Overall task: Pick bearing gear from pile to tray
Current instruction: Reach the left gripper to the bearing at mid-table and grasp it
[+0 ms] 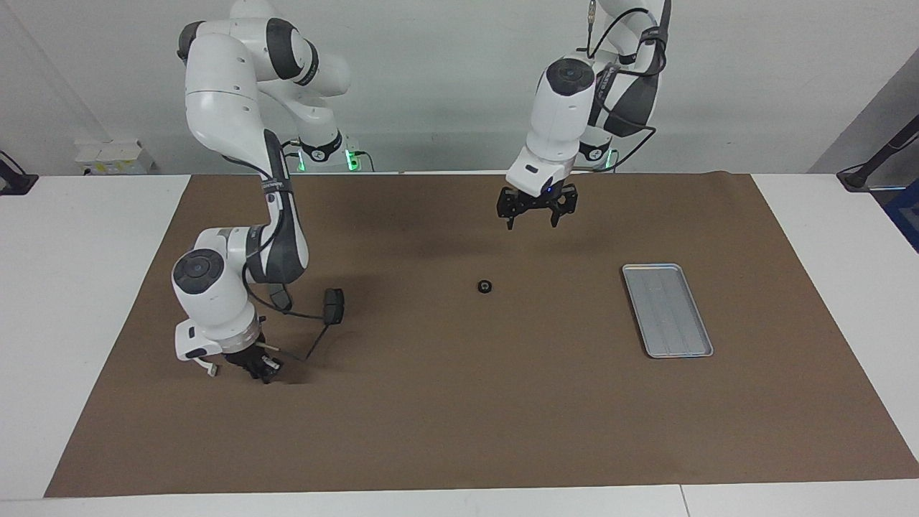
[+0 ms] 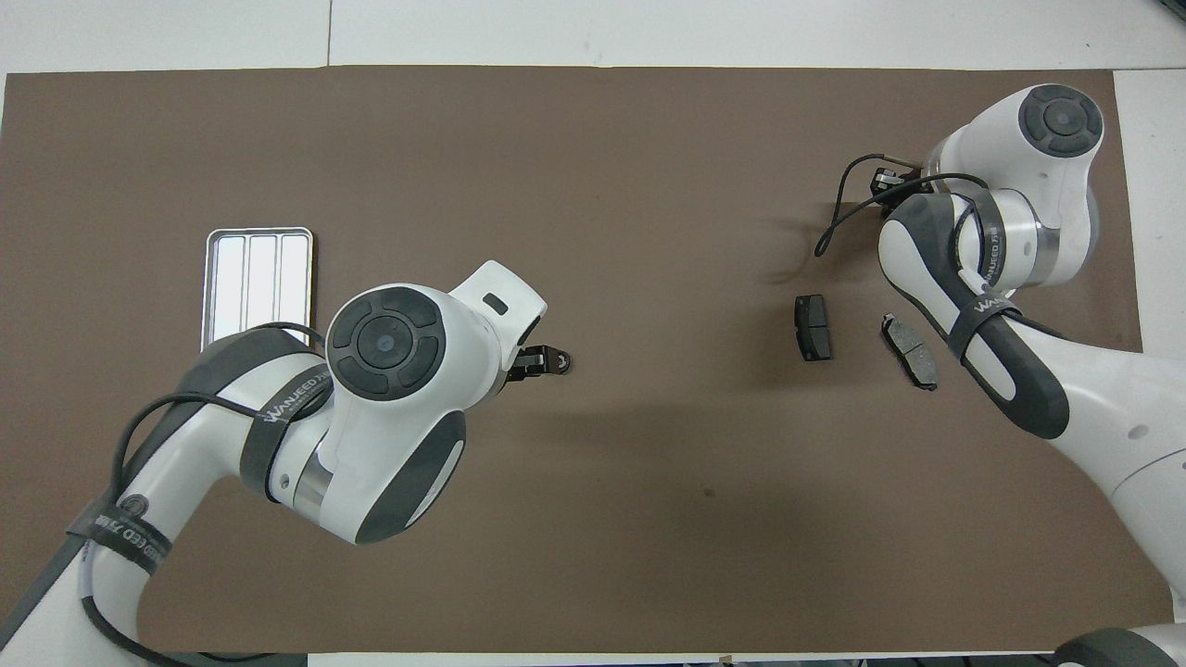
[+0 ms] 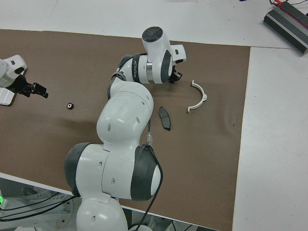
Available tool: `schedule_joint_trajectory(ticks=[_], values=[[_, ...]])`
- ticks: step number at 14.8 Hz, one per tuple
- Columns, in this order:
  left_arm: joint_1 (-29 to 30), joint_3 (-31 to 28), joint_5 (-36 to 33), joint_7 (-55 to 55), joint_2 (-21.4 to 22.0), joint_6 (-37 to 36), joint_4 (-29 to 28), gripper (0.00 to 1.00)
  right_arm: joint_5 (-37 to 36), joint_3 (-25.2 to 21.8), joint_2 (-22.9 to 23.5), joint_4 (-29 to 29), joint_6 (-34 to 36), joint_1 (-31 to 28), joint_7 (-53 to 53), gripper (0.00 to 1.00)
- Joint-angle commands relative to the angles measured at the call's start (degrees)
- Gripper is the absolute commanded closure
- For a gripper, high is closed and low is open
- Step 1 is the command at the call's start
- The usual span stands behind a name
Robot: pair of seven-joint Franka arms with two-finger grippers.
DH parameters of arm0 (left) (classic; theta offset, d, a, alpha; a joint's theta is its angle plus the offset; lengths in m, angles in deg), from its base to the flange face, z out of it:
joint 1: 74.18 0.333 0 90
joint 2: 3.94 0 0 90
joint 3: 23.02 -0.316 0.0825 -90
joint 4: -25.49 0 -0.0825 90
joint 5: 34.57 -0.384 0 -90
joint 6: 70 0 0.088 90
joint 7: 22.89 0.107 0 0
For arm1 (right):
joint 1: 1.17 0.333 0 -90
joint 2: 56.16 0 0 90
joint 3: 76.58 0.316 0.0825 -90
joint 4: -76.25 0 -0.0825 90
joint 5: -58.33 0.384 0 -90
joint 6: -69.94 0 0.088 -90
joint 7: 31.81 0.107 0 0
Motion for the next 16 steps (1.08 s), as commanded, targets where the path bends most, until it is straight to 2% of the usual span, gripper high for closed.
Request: schedule_joint_trajectory(ticks=[1,3,7,16], values=[[-2.5,-1.1,-3.4,-4.5,-5.4,3.4,2.1,0.0,-0.8,0.7,-1.1,-0.9,4.8,-0.7,-2.5,1.0],[-3.4,-1.1,-5.0,-6.8,-9.9,4.6,4.9,0.0,-0.9,0.8,-2.3,-2.8,9.9,-0.4,-2.9,1.0],[-4.2,-1.1,-5.0,-7.6,-14.2,6.4,7.5,0.0,-1.1,0.8,-6.0,-3.1,15.0,-0.2,-6.9,1.0],[-4.9,-1.1,-6.3,-8.9,-15.9,8.8,6.5,0.0,-1.0,1.1,-16.3,-4.0,28.8,0.4,-12.9,1.0]])
